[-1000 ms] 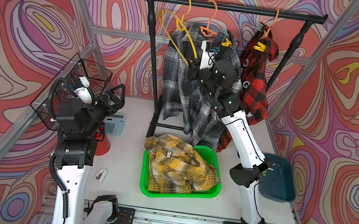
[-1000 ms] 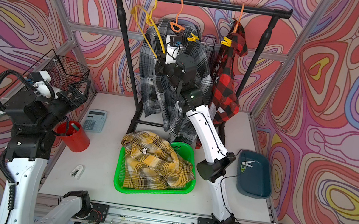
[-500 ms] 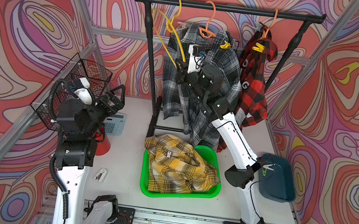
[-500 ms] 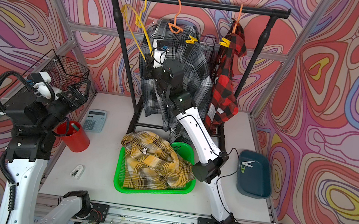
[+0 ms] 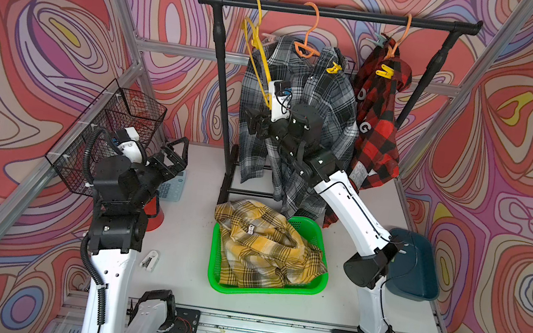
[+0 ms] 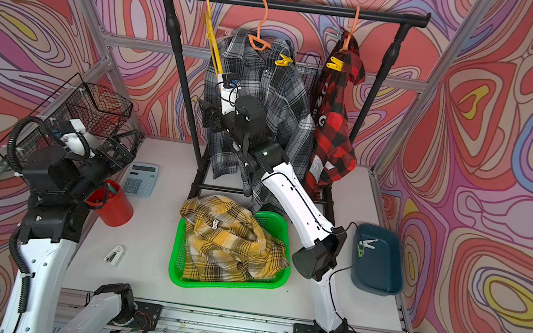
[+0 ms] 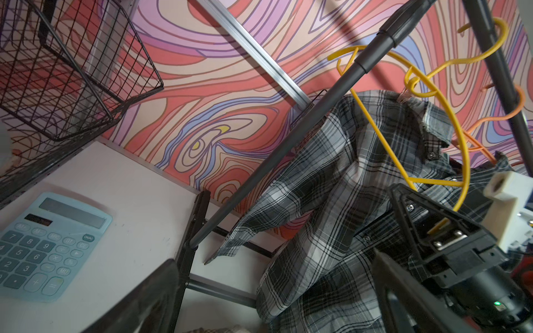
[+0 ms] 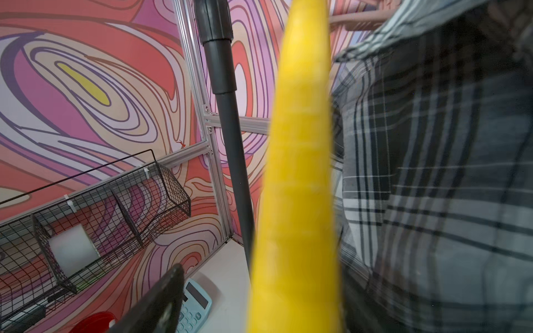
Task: Remove the clothespins securing long-sleeve shirts to the hanger
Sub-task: Place the hanger on the clothesline, then adjust the long-sleeve shirt at the bin.
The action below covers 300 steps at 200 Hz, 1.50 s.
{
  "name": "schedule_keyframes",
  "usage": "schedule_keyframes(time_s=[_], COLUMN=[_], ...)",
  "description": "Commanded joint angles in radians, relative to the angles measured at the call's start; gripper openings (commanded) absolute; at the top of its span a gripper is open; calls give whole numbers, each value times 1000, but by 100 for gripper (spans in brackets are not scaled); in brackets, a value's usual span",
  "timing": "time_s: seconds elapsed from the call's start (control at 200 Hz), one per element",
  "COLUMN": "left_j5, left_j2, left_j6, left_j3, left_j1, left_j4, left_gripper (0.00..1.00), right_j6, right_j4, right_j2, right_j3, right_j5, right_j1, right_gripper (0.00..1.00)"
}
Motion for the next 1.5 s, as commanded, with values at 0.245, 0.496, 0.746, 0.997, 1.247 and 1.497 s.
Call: schedule_keyframes(time_s=[0.245,0.496,0.746,0.997,1.247,1.497], left_j5=[156,172,116,87,74,74], left_j2=[38,176,353,423,348,321], left_j6=[3,11,-1,21,-20,-63], left_j3=[-151,-274,-280,-309,-428,-583], left_j1=[0,-135,-345,-492,-634,-689], left_j4=[-174,-108,-24,-37,-83,-70], left_gripper=[97,95,93,92,90,88], right_j6=[109,262,446,596,682,722], right_j4=[-75,-179,-146,-47,-7,38], right_j2=[-358,-499,-584,-613,-582,-566], right_j3=[-461,-822,-1145,-1376,-1487,-1516], right_j5=[-42,-55,-83,-90,-43,-25], right_j1=[7,28,46,59,70,70], right_gripper=[79,73,67,65,64,64])
